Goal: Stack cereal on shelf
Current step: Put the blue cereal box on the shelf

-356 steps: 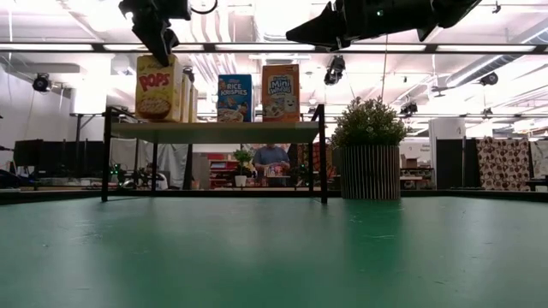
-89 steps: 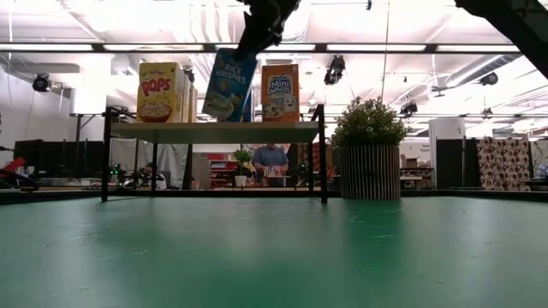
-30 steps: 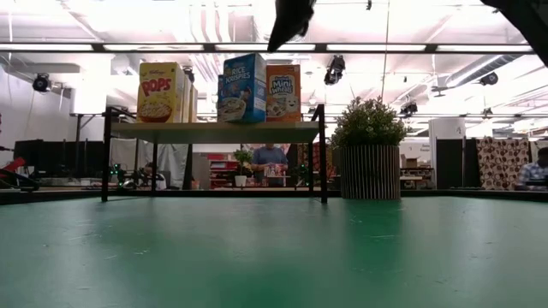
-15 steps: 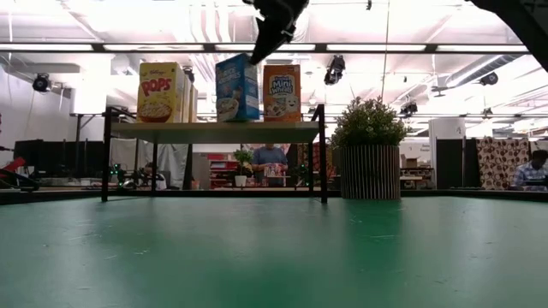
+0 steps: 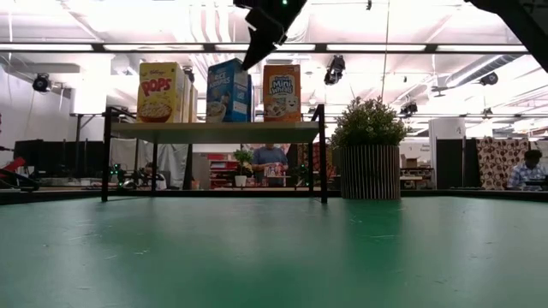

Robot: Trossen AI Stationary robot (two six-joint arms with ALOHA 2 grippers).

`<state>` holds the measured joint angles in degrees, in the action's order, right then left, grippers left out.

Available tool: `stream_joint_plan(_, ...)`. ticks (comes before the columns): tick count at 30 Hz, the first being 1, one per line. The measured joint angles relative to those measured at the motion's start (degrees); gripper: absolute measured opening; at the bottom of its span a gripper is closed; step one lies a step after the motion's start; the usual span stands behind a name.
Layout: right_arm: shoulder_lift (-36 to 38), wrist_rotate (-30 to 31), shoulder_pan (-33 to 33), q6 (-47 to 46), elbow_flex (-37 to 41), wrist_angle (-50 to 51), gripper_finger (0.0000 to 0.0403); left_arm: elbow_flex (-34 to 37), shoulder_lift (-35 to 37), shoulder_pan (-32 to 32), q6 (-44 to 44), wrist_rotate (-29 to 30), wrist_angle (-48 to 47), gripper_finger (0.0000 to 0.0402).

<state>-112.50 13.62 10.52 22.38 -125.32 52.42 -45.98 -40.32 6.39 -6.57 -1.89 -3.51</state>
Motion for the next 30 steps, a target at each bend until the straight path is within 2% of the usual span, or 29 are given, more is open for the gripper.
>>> stream_joint_plan(6,0.22,4.31,-0.04,0.36,0.26,1.05,0.0012,0.0,0.0,-0.02,0.0,0.0,0.0,0.0231)
stream_joint_plan(11,0.9,4.36,-0.8,-0.02,0.02,0.91,0.0012,0.0,0.0,-0.02,-0.02,0.0,0.0,0.0231)
stream_joint_plan(14,0.95,3.12,-1.59,-0.53,0.02,1.13,0.0012,0.0,0.0,-0.01,-0.44,0.0,0.02,0.0231)
stream_joint_plan(19,0.96,-5.24,-2.19,-2.09,0.02,1.81,0.0012,-0.02,-0.04,0.0,-0.48,0.0,0.07,0.0231)
stream_joint_plan(21,0.94,-7.35,-2.19,-2.24,0.54,-0.75,0.0012,-0.12,-0.07,0.0,-0.52,0.0,0.56,0.0231)
stream_joint_plan(27,0.66,-7.16,-1.95,-0.15,4.07,-9.36,0.0012,-0.17,-0.04,0.0,-1.76,0.02,0.92,0.0231)
stream_joint_plan(30,0.62,-3.09,-2.01,0.61,4.71,-10.48,0.0012,-0.18,-0.04,-0.02,-1.77,0.02,0.92,0.0231)
